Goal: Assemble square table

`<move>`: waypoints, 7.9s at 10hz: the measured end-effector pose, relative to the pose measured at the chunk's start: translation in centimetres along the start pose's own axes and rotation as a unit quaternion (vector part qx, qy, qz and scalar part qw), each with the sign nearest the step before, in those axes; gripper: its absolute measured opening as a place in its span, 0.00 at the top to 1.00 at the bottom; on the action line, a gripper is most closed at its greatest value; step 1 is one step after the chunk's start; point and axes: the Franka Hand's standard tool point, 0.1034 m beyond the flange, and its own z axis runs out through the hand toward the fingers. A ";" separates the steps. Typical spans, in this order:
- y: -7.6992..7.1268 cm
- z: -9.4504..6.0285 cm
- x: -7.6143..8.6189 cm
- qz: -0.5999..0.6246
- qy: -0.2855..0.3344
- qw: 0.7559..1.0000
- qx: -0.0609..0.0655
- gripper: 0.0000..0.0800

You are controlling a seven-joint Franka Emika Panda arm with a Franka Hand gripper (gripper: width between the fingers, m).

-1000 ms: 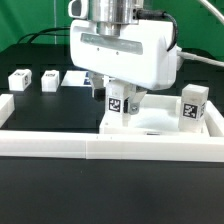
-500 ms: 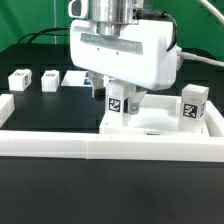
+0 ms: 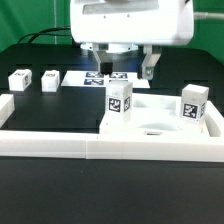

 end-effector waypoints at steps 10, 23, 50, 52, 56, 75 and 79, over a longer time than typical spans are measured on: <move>0.3 -1.9 -1.7 -0.281 -0.026 0.959 0.013 0.19; 5.0 2.2 -4.9 -0.267 -0.066 0.961 -0.031 0.19; 13.4 6.8 -2.8 -0.398 -0.115 0.909 -0.032 0.92; 14.2 7.1 -1.6 -0.460 -0.097 0.882 -0.030 0.92; 14.5 7.1 -1.3 -0.518 -0.102 0.849 -0.033 0.92; 7.8 8.3 0.6 -0.882 -0.106 0.458 0.013 0.92; 8.8 8.2 1.4 -0.928 -0.115 0.354 0.005 0.92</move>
Offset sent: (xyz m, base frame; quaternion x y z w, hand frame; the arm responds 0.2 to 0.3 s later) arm 0.0000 0.0000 0.0000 0.0000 0.0000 -0.1938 0.9810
